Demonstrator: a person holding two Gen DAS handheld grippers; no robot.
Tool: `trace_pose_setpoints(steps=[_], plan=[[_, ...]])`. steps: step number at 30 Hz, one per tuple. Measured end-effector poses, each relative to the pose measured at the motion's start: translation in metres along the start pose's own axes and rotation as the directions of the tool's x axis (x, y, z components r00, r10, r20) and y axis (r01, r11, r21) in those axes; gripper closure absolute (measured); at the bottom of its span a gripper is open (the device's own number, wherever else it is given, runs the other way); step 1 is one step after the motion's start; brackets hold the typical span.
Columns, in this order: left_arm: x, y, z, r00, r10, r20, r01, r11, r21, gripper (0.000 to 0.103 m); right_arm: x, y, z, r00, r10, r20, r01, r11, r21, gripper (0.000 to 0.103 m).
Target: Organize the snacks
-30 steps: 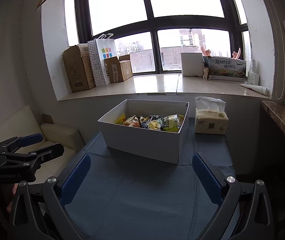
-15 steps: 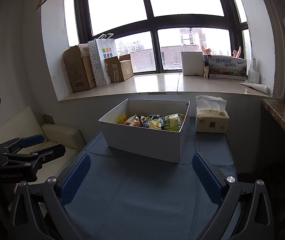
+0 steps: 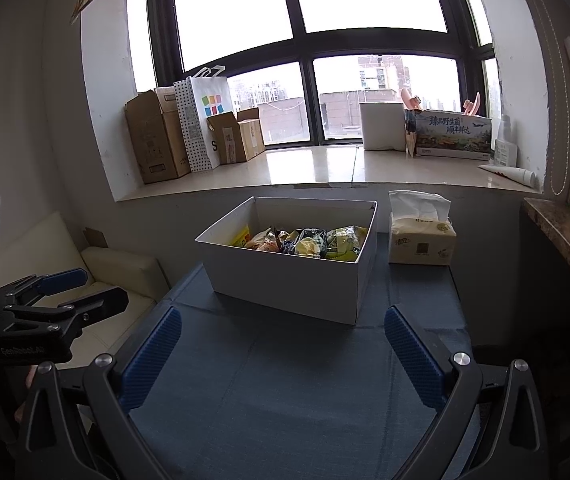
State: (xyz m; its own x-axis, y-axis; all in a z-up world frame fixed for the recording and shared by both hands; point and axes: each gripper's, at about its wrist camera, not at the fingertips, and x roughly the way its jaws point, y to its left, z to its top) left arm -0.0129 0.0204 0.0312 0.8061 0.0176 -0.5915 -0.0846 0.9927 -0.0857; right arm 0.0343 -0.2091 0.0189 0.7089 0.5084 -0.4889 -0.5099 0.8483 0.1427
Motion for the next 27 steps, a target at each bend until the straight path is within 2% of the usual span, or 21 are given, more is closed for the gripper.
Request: trace_pose_setpoints(steps=[27], plan=[[0.0035, -0.0039, -0.0044, 1.0, -0.006, -0.015, 0.006, 1.0, 0.013, 0.0, -0.0001, 0.0009, -0.0013, 1.0, 0.012, -0.004, -0.012, 1.0, 0.007, 0.0]])
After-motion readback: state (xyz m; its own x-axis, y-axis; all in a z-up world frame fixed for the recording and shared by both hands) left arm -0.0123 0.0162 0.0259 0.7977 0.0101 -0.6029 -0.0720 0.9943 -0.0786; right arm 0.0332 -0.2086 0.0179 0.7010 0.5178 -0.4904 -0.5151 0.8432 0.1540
